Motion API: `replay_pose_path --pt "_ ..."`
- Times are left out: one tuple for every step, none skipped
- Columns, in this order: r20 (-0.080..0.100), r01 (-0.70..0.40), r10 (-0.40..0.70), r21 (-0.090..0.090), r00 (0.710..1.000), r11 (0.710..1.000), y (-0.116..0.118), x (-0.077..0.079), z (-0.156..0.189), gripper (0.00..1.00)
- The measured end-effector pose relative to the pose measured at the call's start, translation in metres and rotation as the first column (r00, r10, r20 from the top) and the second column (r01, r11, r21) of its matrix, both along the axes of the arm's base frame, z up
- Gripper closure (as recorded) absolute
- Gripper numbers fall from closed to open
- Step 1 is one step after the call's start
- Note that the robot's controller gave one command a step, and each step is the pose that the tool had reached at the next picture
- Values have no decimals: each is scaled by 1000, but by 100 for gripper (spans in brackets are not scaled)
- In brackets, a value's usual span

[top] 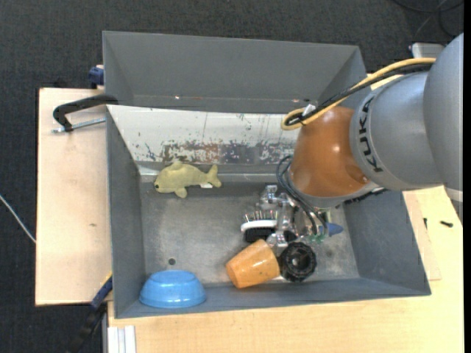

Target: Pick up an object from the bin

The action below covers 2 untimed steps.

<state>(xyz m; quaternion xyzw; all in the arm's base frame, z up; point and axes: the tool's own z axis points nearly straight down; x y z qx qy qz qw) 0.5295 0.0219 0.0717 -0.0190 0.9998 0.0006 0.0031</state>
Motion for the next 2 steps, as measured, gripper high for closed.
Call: replay_pose_path --pt "2 -124 124 -3 992 992 -39 29 30 0" --pt "1 -40 40 0 999 999 -20 45 41 0"
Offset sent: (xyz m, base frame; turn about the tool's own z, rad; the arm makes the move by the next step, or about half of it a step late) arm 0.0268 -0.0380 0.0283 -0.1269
